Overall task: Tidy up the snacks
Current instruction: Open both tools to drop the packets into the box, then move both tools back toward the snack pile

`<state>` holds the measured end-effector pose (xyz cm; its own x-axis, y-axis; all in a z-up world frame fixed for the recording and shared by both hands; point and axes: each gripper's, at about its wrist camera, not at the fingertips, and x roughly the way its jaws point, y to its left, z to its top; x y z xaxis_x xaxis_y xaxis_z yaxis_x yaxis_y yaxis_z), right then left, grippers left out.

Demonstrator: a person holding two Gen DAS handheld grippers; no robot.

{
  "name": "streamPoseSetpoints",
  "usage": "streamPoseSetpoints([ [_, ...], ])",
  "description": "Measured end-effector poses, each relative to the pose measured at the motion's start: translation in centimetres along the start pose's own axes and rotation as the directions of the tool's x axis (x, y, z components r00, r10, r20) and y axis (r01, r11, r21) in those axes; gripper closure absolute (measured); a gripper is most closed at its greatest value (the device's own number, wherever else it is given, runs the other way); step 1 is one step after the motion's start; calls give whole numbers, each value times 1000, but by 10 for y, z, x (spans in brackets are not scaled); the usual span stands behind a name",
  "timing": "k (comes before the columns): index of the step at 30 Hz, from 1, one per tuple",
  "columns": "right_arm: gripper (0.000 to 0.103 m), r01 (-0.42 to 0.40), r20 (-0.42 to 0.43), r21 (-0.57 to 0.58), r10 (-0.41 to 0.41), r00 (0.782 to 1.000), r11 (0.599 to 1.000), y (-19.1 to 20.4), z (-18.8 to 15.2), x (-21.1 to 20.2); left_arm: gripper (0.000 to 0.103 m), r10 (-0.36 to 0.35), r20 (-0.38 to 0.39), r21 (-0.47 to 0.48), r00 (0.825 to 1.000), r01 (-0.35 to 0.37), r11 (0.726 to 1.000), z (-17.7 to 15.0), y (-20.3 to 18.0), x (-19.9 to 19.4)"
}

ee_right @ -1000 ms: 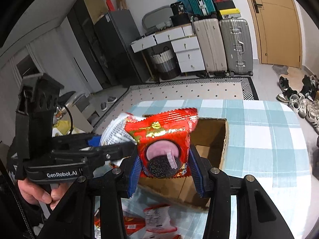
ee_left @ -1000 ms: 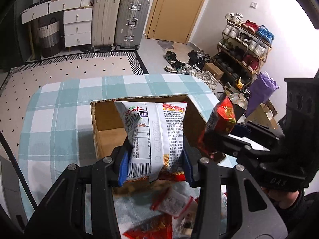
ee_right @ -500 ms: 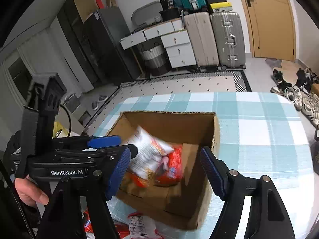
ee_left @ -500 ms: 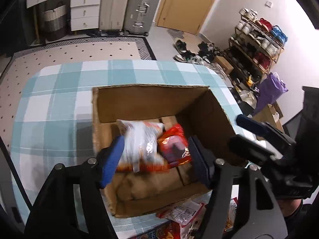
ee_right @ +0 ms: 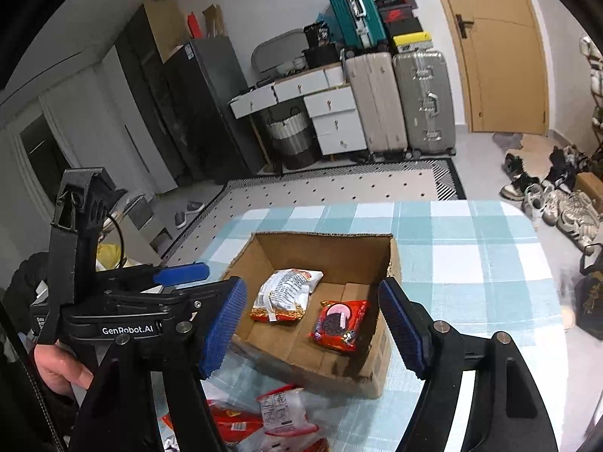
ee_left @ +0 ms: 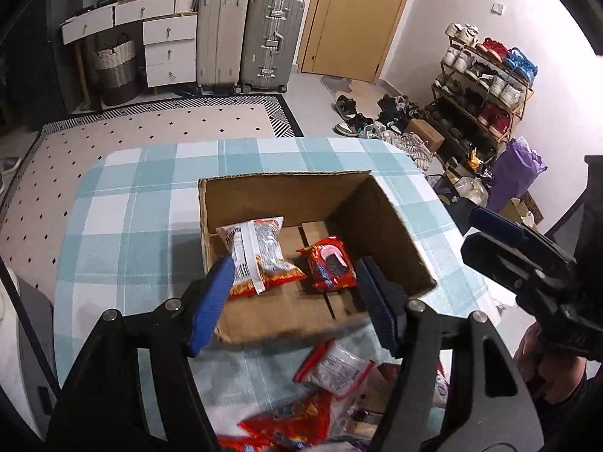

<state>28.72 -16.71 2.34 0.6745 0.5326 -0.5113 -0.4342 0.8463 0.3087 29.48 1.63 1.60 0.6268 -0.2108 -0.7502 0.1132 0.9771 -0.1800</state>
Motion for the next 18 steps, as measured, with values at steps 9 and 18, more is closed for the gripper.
streamPoseSetpoints([
  [9, 26, 17, 56, -56, -14, 998, 998, 28, -13, -56, 24, 40, 64, 27, 997, -41, 999, -25, -24, -61],
  [18, 18, 18, 119, -81, -8, 993, 997, 52, -35, -109, 20, 125, 113, 12, 986, -127, 992, -51, -34, -113],
])
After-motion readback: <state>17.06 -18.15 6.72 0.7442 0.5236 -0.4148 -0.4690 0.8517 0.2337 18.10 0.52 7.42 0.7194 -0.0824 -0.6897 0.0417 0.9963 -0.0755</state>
